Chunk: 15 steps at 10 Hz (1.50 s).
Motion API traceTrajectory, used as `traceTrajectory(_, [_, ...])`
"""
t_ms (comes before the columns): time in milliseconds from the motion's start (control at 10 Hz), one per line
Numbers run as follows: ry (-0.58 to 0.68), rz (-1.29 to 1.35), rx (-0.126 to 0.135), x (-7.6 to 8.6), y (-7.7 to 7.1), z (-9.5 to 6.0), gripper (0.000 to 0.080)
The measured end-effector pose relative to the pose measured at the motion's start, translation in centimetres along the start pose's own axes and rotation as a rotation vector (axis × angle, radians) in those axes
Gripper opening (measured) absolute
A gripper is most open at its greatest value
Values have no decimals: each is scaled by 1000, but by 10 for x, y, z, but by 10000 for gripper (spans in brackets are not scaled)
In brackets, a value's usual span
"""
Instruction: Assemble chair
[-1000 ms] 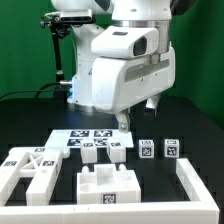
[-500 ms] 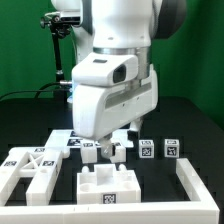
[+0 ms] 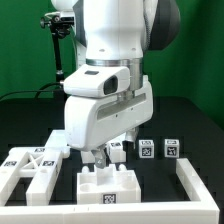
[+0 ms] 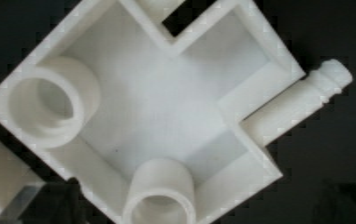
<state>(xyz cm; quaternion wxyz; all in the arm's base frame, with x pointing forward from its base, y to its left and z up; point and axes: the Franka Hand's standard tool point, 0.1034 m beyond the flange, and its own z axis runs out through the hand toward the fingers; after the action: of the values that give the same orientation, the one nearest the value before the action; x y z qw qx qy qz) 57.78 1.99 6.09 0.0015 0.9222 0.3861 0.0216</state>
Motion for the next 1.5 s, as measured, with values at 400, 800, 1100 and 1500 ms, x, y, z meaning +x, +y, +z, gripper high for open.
traceTrajectory(400, [-2,366,15,4,-4,10,650])
traceTrajectory(800, [22,661,37,16,-4,27,650])
traceTrajectory(1100, [18,771,53,18,-11,42,649])
traceTrajectory(1500, [14,713,55,17,-17,55,649])
